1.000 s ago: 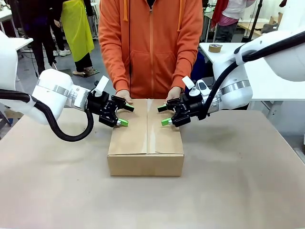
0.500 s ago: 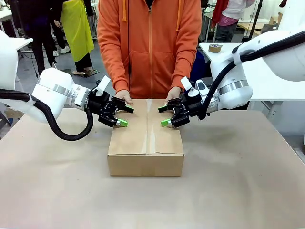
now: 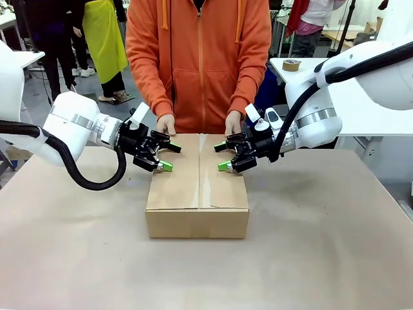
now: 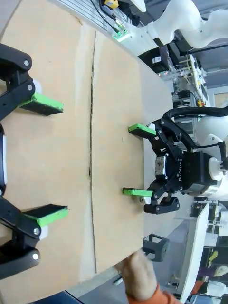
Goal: Pack the gift set into the box.
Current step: Press and hold the closed box until the human finishes sealing it.
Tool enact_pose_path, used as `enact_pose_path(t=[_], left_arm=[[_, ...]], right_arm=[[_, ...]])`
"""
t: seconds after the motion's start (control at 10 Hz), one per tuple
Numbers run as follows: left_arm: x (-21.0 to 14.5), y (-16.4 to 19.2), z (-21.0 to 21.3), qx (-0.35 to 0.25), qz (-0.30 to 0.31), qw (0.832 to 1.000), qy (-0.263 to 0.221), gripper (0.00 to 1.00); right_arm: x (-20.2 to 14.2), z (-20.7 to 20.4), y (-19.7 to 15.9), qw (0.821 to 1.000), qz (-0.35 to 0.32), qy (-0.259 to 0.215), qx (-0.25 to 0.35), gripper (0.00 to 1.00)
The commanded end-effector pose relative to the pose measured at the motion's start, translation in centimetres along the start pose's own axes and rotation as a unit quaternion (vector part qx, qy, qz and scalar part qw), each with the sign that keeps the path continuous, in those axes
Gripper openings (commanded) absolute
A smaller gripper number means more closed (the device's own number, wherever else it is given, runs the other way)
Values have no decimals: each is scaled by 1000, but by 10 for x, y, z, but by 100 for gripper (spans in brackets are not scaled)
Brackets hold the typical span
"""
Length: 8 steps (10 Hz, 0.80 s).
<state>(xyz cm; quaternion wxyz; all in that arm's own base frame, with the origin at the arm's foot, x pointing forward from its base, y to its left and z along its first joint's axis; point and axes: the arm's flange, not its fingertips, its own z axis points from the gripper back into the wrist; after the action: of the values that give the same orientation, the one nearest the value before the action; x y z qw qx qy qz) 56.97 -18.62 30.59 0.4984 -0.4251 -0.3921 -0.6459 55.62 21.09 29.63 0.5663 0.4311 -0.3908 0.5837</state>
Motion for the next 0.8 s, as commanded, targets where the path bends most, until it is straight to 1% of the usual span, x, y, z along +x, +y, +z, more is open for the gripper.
enact_pose_path(t=[0.0, 0.7], left_arm=[[-1, -1, -1, -1, -5, 1000, 0, 100], [-1, -1, -1, -1, -5, 1000, 0, 100]], right_arm=[[-2, 0, 1, 1000, -1, 1, 0, 100], [-2, 0, 1, 1000, -1, 1, 0, 100]])
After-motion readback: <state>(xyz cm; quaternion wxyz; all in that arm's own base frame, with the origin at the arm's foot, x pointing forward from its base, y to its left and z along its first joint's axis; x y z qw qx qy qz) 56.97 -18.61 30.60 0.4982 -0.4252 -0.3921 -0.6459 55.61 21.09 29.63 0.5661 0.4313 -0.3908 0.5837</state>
